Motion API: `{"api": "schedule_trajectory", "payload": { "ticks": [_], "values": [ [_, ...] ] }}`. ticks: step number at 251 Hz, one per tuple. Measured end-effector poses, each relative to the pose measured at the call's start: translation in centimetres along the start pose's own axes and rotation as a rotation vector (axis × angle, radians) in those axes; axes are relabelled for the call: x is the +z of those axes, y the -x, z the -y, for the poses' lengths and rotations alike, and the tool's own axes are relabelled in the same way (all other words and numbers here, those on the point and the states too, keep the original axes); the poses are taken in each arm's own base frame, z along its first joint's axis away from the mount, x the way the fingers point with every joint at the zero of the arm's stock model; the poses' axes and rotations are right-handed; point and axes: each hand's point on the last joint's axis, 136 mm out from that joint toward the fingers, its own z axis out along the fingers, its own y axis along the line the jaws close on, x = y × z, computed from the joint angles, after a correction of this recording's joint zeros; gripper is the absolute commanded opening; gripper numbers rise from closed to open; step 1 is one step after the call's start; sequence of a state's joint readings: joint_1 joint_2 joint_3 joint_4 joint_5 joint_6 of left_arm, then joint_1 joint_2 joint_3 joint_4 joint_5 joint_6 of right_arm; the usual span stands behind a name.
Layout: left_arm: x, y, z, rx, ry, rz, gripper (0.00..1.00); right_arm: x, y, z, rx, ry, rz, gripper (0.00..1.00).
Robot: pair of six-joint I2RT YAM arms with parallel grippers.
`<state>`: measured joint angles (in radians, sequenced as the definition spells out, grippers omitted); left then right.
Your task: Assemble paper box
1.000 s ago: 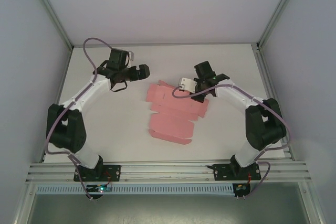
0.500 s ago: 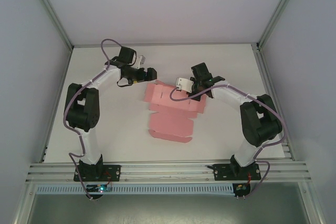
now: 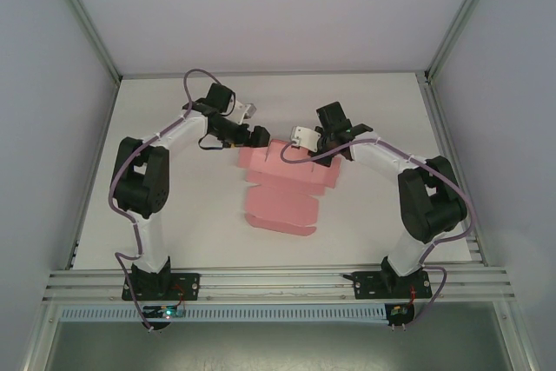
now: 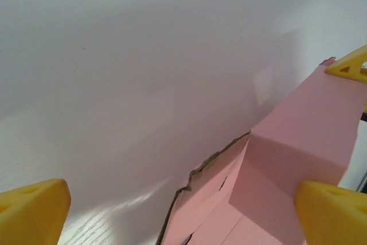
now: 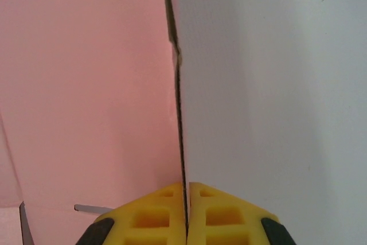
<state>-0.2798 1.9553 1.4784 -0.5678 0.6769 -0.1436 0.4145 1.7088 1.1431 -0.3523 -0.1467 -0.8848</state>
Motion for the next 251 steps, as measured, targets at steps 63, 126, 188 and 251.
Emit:
{"api": "schedule_trajectory", "payload": {
  "ticks": [63, 126, 188, 251],
  "values": [
    [0.7, 0.1, 0.8, 0.026, -0.006, 0.006, 1.0, -0.2, 0.4, -0.2, 0.022, -0.002, 0.006, 0.0],
    [1.5, 1.9, 0.4, -0.019, 0.098, 0.094, 1.0, -0.4, 0.3, -1.4, 0.046, -0.128, -0.009, 0.0],
    [0.9, 1.8, -0.3, -0.084, 0.176, 0.157, 1.0, -0.6, 0.8, -0.8, 0.093, -0.182, 0.01, 0.0],
    [-3.9, 0.0, 0.7, -0.092, 0.188, 0.242, 1.0, -3.6, 2.5, 1.0, 0.058, -0.26, 0.086, 0.0]
  ]
}}
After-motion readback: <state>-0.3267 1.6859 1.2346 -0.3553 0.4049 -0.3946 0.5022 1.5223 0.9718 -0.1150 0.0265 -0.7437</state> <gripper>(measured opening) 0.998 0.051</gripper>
